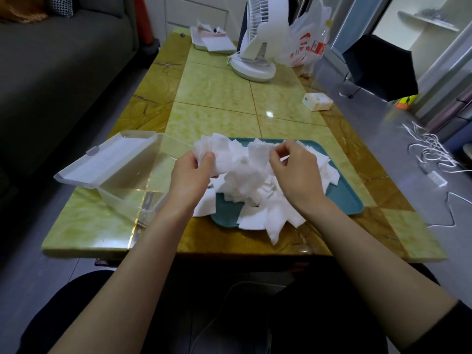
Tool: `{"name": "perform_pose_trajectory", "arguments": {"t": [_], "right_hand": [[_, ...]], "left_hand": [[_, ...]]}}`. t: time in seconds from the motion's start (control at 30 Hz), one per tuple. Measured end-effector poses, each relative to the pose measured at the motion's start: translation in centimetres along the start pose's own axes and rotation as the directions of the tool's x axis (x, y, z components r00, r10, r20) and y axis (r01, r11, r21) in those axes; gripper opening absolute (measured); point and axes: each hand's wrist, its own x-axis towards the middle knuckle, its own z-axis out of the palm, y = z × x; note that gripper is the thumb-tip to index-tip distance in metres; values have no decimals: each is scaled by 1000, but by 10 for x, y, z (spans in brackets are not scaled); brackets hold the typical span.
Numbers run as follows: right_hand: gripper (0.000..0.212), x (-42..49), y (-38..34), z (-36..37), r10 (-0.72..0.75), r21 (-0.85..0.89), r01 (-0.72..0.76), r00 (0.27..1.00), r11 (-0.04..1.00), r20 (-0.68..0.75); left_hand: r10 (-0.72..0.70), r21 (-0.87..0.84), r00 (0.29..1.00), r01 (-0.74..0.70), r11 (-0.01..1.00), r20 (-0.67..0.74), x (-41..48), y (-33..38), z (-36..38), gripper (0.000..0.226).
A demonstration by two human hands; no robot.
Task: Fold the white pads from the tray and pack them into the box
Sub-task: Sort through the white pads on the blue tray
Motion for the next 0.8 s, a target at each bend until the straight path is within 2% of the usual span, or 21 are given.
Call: {"name": "perform_pose_trajectory", "arguments": {"t": [0.07, 0.17, 0.23, 0.33, 0.43, 0.5, 0.57, 0.63, 0.7, 0.8], "right_hand": [[11, 2, -2, 0, -15, -26, 14, 999, 1000, -38], [12, -9, -1, 12, -30, -97, 42, 992, 994, 123], [13, -16, 1, 19, -2, -80, 17, 983, 997, 186], [7, -15, -3, 15, 29, 70, -39, 991, 997, 134], [5, -11, -15, 7, 21, 267, -45, 995, 963, 95], [8, -9, -26, 2, 12, 407, -71, 989, 910, 146], [9, -7, -33, 0, 20, 490, -143, 968, 860, 249], [3, -6, -34, 4, 52, 411, -191, 944, 891, 326], [6, -5, -33, 7, 102, 322, -221, 932, 921, 347], [10, -4, -37, 2, 112, 359, -266, 911, 895, 396]], "left_hand": [[-9, -32, 1000, 8, 999, -15, 1, 1, 0, 27], [-18, -55, 1000, 18, 998, -1, -1, 5, 1, 22], [-16, -41, 1000, 17, 999, 13, -2, 4, 2, 23], [-10, -29, 1000, 10, 1000, 11, -3, 1, 4, 28], [-10, -34, 999, 11, 999, 33, -6, 3, 5, 50], [-19, -37, 998, 21, 999, 63, -7, 4, 6, 53], [-20, -41, 993, 25, 999, 119, -10, 7, 10, 41], [-19, -44, 985, 27, 999, 171, -10, 6, 14, 27], [-37, -37, 978, 45, 998, 206, -11, 5, 17, 22], [-41, -40, 973, 51, 998, 227, -11, 5, 17, 24]]}}
